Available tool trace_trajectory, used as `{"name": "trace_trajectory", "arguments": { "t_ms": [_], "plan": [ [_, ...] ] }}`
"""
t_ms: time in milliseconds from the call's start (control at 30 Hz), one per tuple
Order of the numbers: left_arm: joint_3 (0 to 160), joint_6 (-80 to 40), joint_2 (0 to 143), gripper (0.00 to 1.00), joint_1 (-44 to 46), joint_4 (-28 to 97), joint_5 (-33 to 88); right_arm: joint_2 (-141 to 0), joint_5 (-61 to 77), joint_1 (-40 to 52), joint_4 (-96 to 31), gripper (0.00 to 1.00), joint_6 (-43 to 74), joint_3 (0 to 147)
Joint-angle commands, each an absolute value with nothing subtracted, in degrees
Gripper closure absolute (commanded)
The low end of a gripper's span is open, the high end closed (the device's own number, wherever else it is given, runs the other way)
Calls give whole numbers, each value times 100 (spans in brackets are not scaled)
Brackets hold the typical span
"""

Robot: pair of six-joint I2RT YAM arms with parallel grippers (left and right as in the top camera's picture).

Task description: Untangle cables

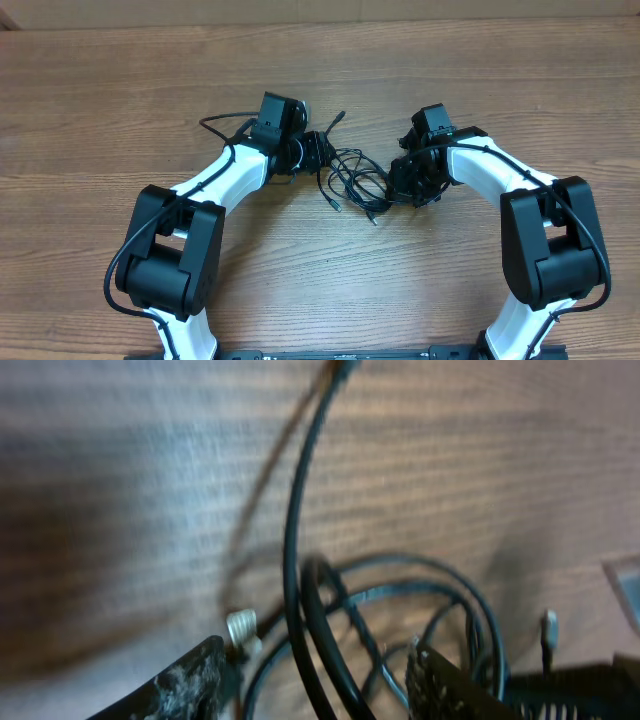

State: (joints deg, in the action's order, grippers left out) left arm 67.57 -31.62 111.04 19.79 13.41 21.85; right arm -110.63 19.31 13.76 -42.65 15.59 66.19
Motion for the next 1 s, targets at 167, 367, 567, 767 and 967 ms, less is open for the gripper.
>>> {"name": "trace_trajectory", "arguments": {
  "t_ms": [167, 367, 567, 767, 967],
  "plan": [
    [6766, -3800, 11172, 57, 1964, 1205, 2110, -11316, 1660, 1380, -4233, 95, 1490, 6455],
    [6766, -4427, 11209, 61, 1977, 1658, 2550, -11316, 1660, 1380, -4228, 95, 1490, 6455],
    [6766, -4700, 11209, 59, 1975, 1619, 2838, -11316, 1660, 1380, -4230, 95, 1490, 6455],
    [6766, -4696, 11310, 58, 1986, 1459, 2727, -11316, 1660, 1380, -4233, 95, 1490, 6455],
    [6766, -4659, 11716, 68, 1990, 600, 2921, -11316, 1662, 1380, -4235, 95, 1490, 6455]
  ]
}}
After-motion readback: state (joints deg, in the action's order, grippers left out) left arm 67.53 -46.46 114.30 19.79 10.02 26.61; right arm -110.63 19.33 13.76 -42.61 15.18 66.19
